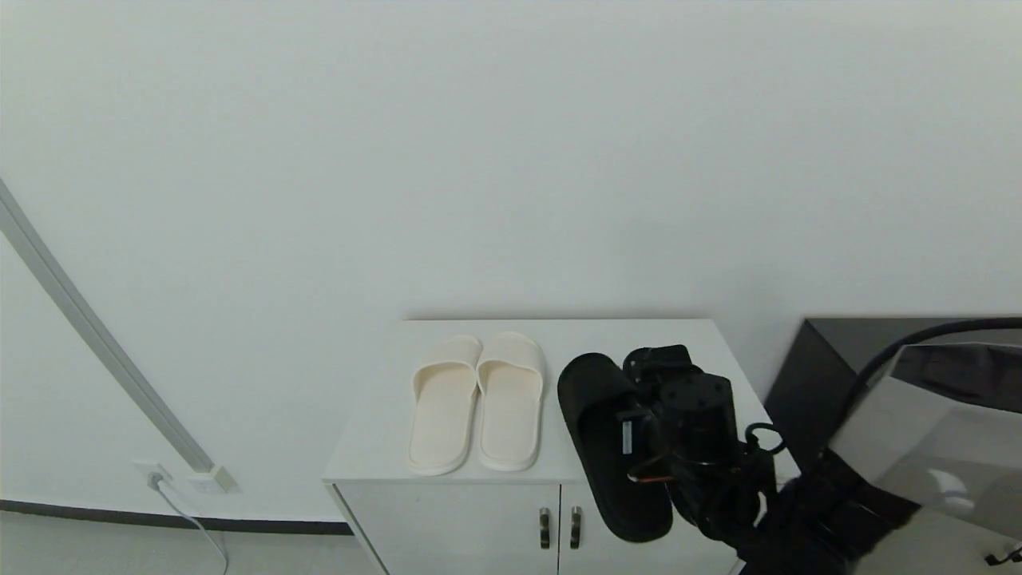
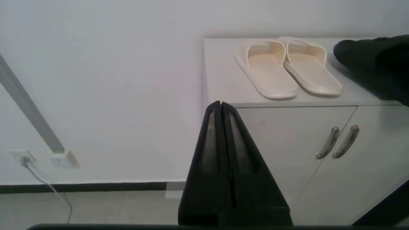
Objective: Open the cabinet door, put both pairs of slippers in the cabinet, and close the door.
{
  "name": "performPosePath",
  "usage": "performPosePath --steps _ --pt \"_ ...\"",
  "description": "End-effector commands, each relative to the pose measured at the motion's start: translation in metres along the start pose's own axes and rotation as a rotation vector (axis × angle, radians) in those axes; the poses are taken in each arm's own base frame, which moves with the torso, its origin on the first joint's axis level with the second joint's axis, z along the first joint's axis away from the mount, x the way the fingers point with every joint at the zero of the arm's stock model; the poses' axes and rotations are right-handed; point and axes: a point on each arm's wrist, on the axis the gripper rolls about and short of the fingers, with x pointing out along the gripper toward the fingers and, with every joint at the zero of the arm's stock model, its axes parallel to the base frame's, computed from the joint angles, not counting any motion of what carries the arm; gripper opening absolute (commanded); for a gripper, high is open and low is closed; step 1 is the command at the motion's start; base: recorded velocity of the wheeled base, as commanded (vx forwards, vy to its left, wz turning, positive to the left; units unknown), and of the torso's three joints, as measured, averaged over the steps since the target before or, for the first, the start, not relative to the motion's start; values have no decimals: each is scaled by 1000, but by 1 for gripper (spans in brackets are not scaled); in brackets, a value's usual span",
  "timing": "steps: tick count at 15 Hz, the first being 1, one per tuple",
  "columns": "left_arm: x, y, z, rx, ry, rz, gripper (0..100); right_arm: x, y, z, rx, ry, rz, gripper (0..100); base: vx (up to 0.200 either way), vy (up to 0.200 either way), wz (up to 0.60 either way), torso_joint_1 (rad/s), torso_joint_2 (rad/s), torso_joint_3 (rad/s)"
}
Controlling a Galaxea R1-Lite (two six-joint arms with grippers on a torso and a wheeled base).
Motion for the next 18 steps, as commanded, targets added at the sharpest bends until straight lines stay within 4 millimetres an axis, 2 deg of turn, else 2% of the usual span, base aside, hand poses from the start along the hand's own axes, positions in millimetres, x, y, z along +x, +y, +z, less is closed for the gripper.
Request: performPosePath --steps 1,3,6,15,18 --pt "0 0 0 0 3 0 0 -73 -18 20 2 -12 250 0 0 0 0 0 0 0" --pt "0 0 0 -15 0 0 0 -101 -26 19 -15 17 386 0 0 0 0 0 0 0" --pt "0 0 0 -15 0 0 0 -98 -23 23 -38 17 381 0 0 0 0 0 0 0" --pt "0 0 0 -15 1 0 0 -102 -27 18 -49 37 376 0 -200 0 0 -1 0 4" --pt "0 0 0 -15 0 0 0 -104 -30 10 -111 58 376 0 0 0 0 0 0 0"
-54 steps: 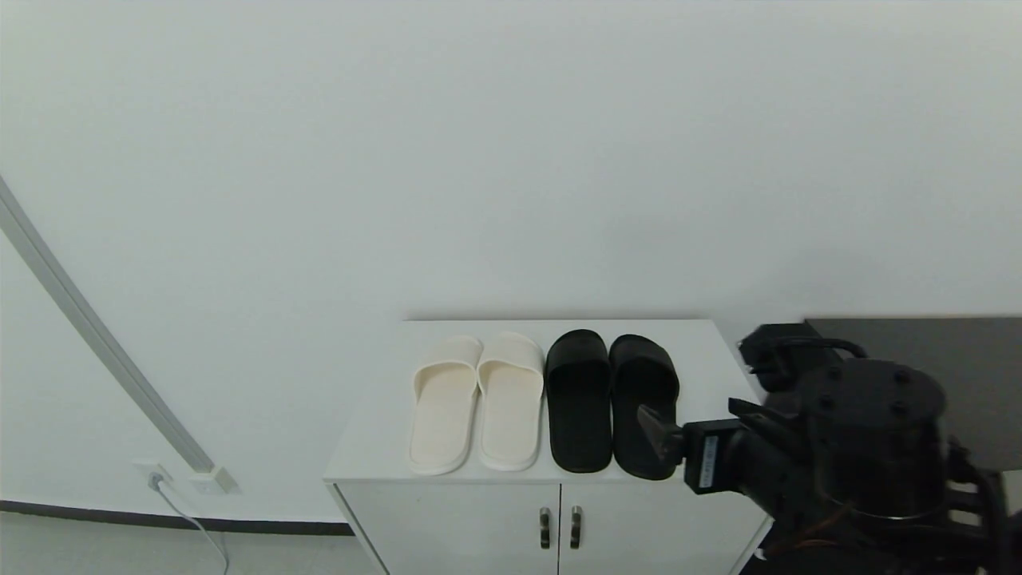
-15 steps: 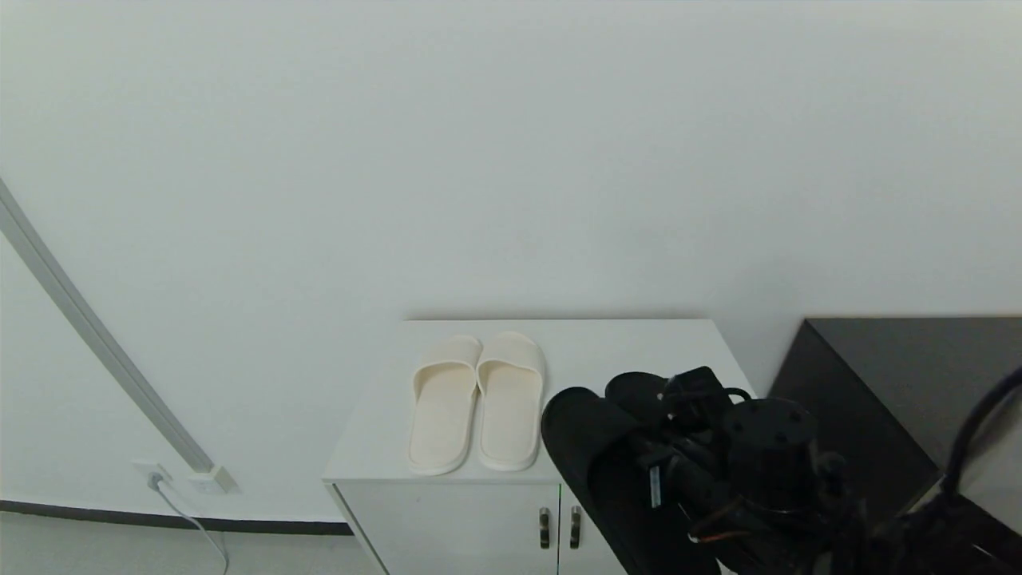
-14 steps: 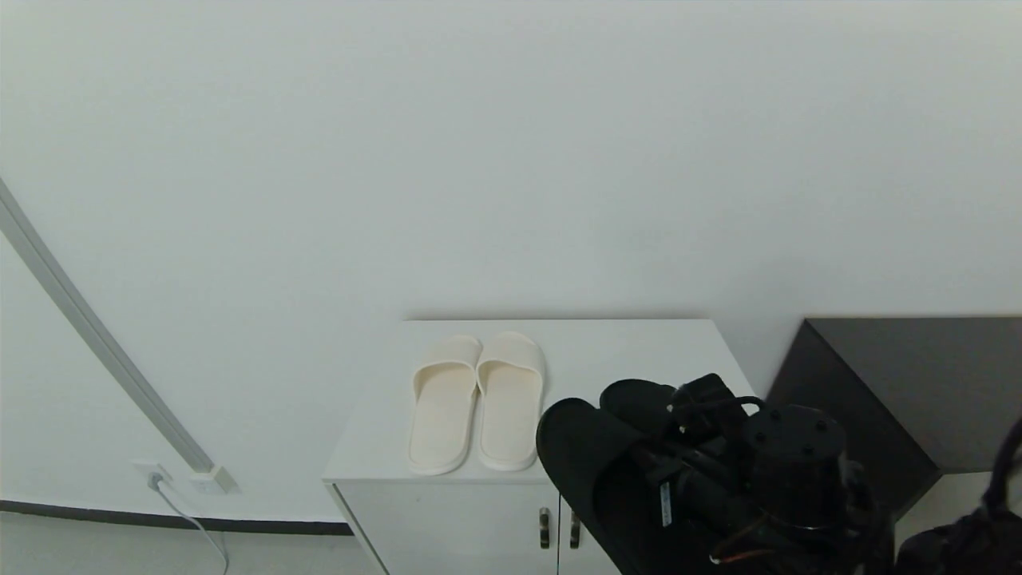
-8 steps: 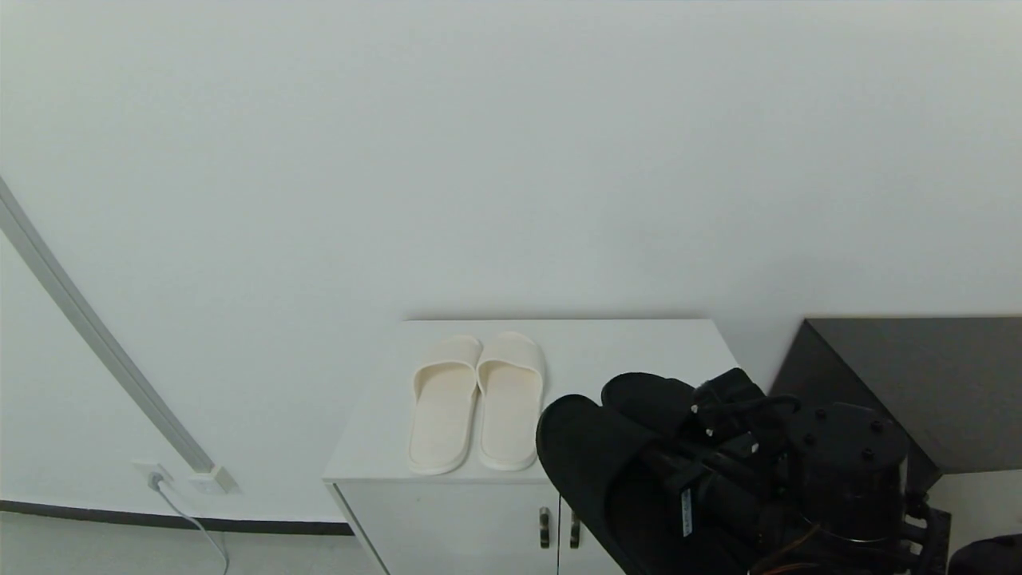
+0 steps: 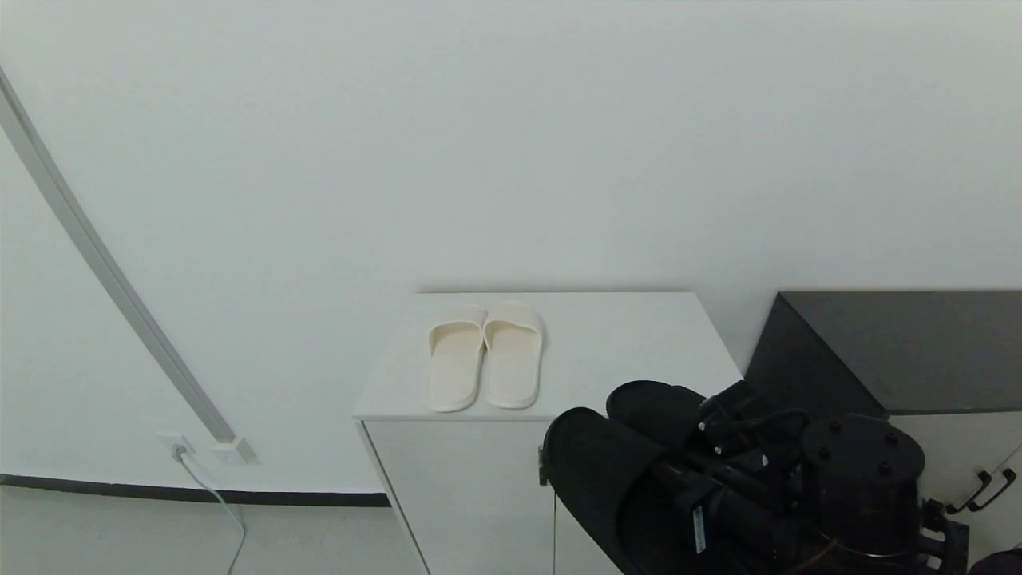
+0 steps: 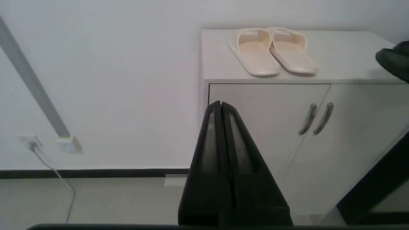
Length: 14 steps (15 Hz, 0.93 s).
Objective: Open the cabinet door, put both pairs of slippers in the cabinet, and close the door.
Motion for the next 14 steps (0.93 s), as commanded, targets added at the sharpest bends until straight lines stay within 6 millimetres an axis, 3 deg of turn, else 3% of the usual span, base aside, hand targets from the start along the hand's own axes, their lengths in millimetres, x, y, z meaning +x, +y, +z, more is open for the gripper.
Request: performPosePath --steps 1,14 --pt "0 0 0 0 1 0 0 -2 0 -2 -6 7 4 0 0 0 0 0 0 0" --pt "0 0 0 3 3 6 0 -4 4 -4 -11 12 24 0 0 0 0 0 0 0"
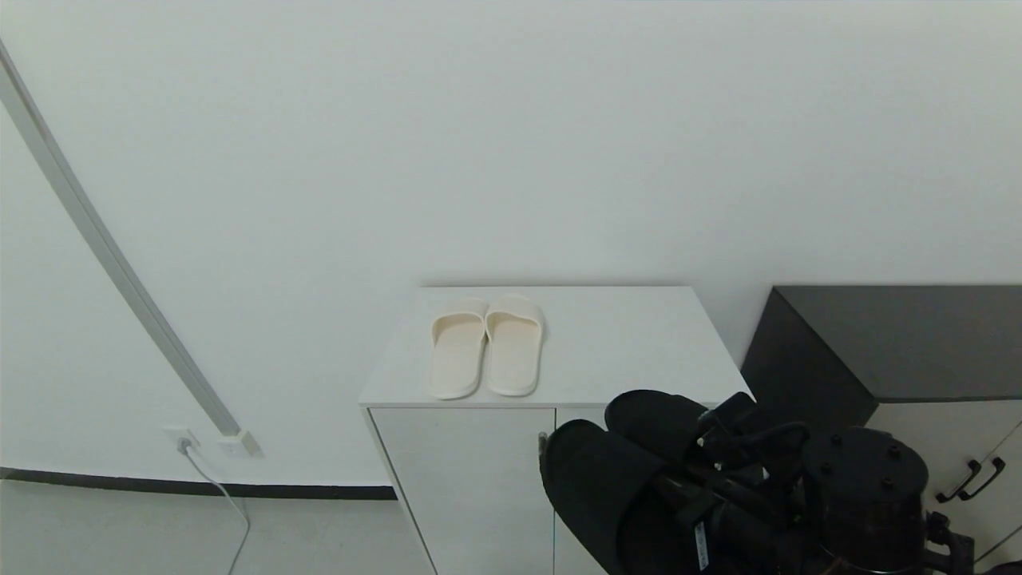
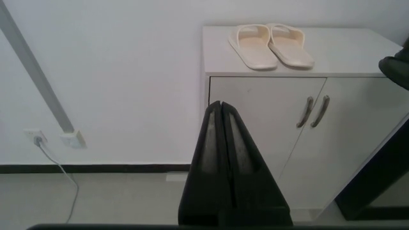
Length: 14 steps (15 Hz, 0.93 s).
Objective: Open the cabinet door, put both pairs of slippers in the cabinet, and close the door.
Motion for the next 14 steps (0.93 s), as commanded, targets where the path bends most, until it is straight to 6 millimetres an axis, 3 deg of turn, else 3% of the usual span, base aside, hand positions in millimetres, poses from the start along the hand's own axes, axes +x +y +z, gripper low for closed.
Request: performPosePath --steps 1,2,3,14 --pt "0 0 0 0 2 0 0 -1 2 -1 -3 4 7 0 0 0 0 0 0 0" --pt "0 0 0 0 0 -3 0 -1 2 -2 -4 7 9 0 0 0 0 -56 46 51" --pt "0 0 0 0 2 -3 100 -2 2 -2 -5 5 10 0 0 0 0 -134 290 159" --pt "0 0 0 0 0 -3 100 -7 6 -1 -10 -4 28 0 0 0 0 -151 341 183"
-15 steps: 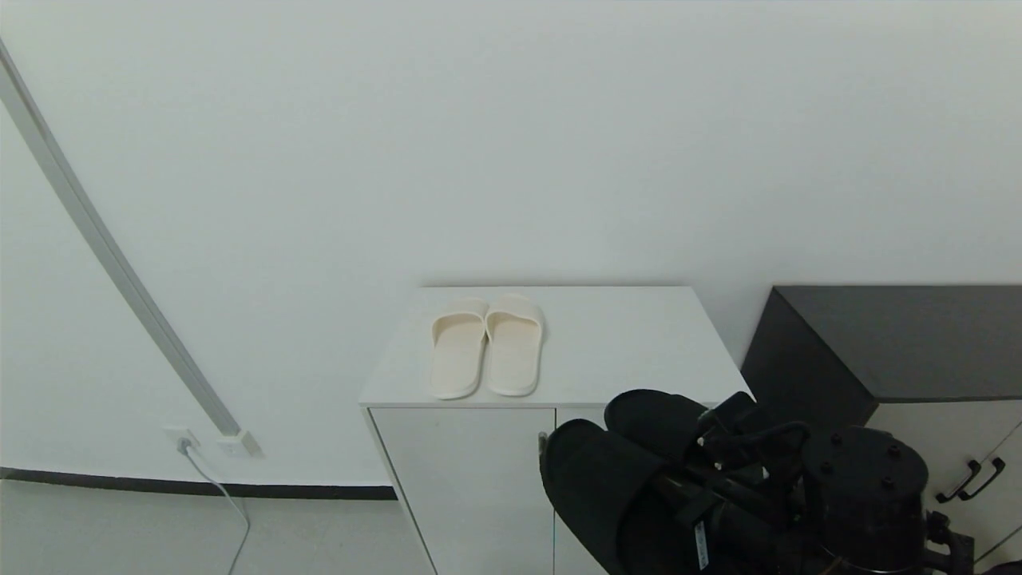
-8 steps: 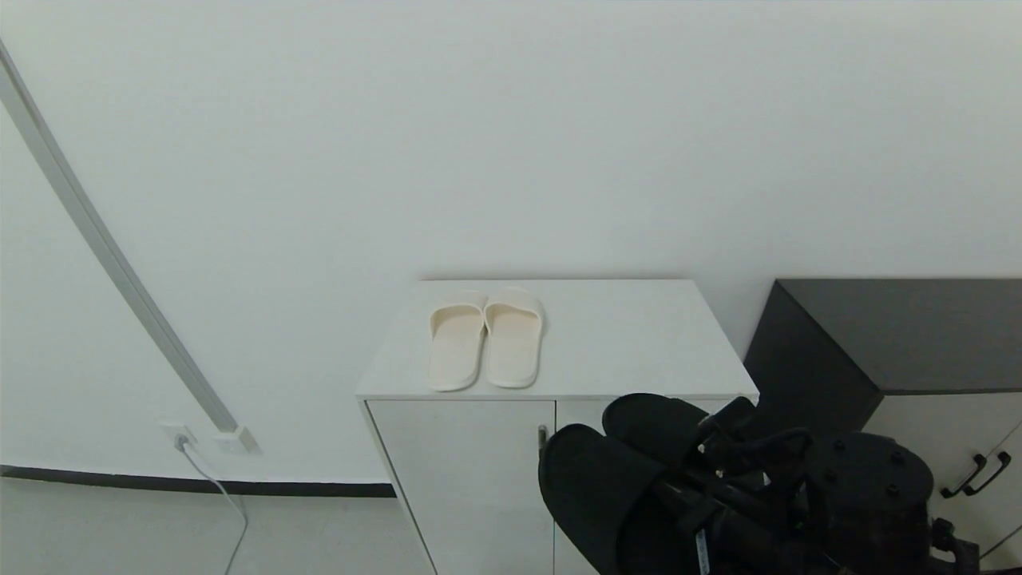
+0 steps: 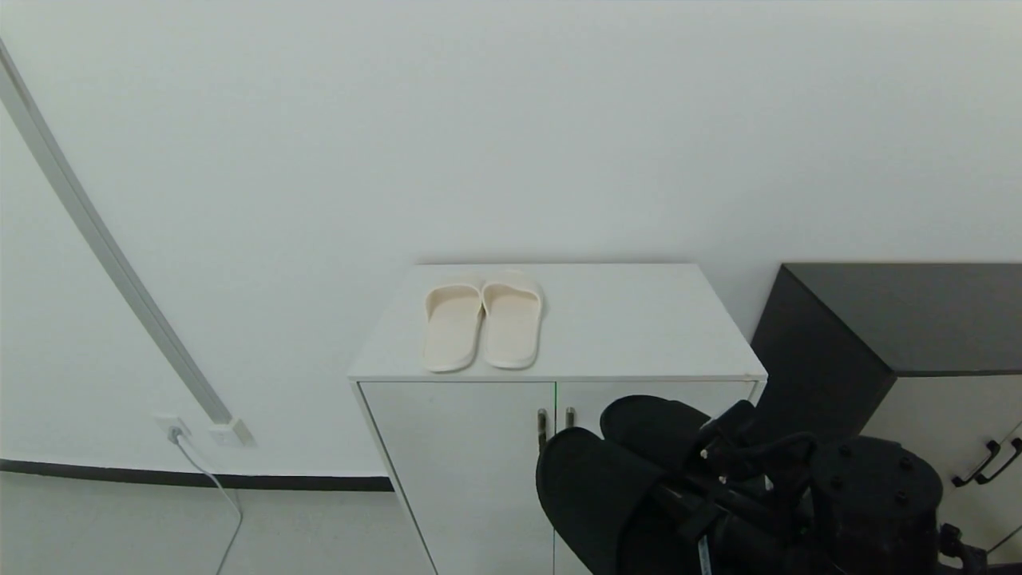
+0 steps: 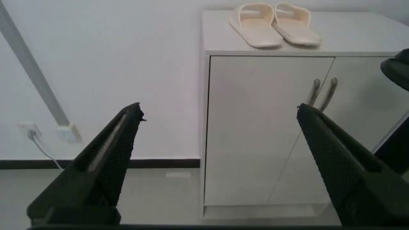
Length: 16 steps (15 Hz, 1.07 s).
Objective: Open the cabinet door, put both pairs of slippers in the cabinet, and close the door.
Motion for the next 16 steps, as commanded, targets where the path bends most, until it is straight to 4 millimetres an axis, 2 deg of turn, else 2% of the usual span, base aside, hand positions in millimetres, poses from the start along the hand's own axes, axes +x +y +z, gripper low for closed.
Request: performPosePath --steps 1,7,16 --pt "0 0 0 0 3 0 100 0 0 0 -1 0 1 0 0 0 0 -163 364 203" --pt "0 0 0 0 3 0 100 -1 1 0 -2 0 4 0 0 0 0 -167 380 210" --pt "0 0 0 0 3 3 100 -3 1 -1 -2 0 1 0 0 0 0 -222 531 303"
